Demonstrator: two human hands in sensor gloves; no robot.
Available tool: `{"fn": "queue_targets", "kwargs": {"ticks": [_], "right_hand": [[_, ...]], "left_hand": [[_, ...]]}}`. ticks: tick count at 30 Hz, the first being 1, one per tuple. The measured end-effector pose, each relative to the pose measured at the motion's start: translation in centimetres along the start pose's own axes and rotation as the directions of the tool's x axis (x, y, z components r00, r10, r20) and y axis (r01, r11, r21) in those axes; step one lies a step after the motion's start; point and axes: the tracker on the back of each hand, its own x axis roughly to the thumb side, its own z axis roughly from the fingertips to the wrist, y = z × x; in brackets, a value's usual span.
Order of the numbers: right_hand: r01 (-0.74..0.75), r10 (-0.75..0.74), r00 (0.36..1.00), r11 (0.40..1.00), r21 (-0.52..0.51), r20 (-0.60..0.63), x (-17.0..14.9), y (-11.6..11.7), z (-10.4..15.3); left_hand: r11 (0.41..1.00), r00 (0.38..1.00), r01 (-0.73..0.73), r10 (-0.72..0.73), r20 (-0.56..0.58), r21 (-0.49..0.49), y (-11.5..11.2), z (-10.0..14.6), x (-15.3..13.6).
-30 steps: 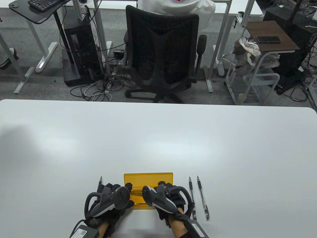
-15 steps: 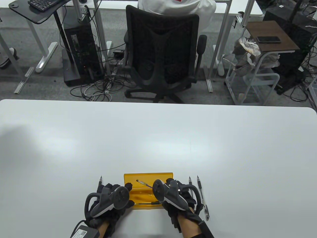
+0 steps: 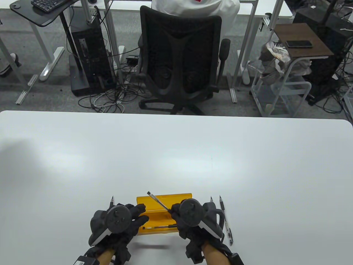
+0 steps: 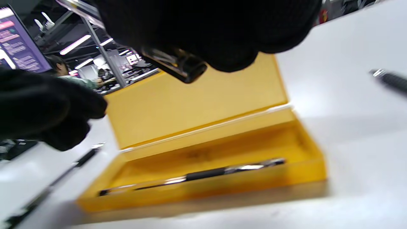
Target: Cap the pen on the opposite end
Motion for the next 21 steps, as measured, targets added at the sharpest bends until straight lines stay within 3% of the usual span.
{"fn": "queue_targets", "kwargs": {"ticks": [3,5,8,13,16,19,21], "right_hand": [[0.052,-0.055,0.997,0.997,0.059,0.046,0.8,0.3,0.1],[0.071,-0.079,0.994,0.992,0.1,0.075,1.6,0.7,0.2],[0.103,-0.12,0.987,0.984,0.145,0.11,2.5,1.1,0.3],[0.199,-0.223,0.97,0.958,0.209,0.101,2.4,1.5,0.3],[0.36,-0.389,0.919,0.895,0.264,0.063,2.1,1.6,0.2],[0.466,-0.501,0.865,0.824,0.323,0.031,2.1,1.7,0.0],[0.492,-0.511,0.859,0.838,0.237,0.02,2.2,1.6,0.1]], "left_hand": [[0.963,0.965,-0.263,0.263,0.009,0.058,0.5,0.9,-0.2],[0.866,0.867,-0.498,0.498,0.012,0.049,0.4,1.3,-0.4],[0.733,0.733,-0.679,0.68,-0.022,0.04,-0.1,1.4,-0.5],[0.681,0.681,-0.732,0.732,-0.01,0.008,-0.5,1.4,-0.5],[0.702,0.706,-0.708,0.705,0.065,0.076,0.1,1.4,-0.3],[0.657,0.668,-0.743,0.738,0.094,0.124,0.7,1.5,-0.3],[0.646,0.659,-0.751,0.744,0.106,0.137,0.9,1.7,-0.5]]}}
